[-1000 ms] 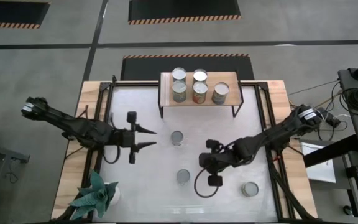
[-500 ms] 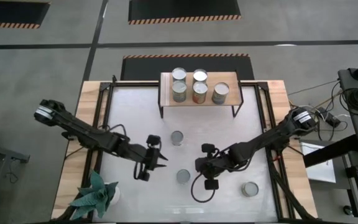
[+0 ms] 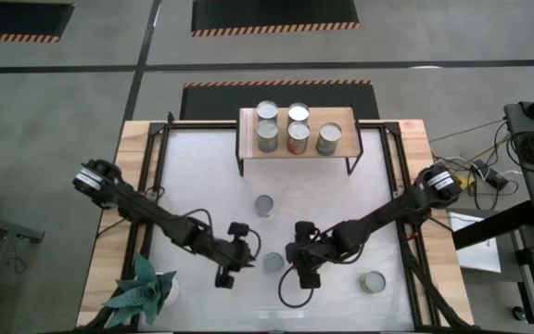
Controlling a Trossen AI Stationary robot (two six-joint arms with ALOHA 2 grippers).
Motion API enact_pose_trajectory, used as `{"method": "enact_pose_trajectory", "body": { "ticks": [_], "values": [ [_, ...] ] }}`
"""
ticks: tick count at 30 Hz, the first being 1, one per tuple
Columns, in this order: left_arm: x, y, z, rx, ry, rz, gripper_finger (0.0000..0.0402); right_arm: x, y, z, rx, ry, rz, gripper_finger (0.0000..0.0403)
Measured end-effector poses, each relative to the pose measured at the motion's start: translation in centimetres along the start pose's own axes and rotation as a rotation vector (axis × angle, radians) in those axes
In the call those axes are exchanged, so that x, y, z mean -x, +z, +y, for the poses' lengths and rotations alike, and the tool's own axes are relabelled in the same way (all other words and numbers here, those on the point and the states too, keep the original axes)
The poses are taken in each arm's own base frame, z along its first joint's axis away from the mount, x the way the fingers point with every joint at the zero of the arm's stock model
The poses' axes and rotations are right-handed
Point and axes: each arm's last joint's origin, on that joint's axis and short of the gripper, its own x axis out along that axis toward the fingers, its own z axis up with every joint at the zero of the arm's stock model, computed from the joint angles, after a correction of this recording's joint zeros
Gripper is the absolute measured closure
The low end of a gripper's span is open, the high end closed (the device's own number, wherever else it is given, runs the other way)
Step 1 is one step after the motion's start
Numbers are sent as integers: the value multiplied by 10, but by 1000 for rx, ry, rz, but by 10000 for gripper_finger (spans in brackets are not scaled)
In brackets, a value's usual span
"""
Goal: Pick and place cans onto a shelf
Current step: Put the small canned peas on the shelf
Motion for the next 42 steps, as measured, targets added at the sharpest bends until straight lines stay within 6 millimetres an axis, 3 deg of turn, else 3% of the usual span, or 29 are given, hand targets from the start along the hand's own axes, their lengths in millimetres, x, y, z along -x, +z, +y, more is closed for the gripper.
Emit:
{"method": "enact_pose_trajectory", "body": {
  "ticks": [6,10,17,28,42],
  "values": [
    [-22,2,-5,6,10,31,347,-13,-2,2,24,-3,12,56],
    [-34,4,-7,1,16,44,347,-22,0,4,19,4,-16,35],
    [-47,5,-8,-4,21,61,347,-38,5,6,31,15,-90,34],
    [-48,8,-7,-7,69,35,347,-40,11,0,39,-1,-137,37],
    [-47,9,-8,-34,65,27,347,-40,10,0,49,-2,-136,129]
  ]
}}
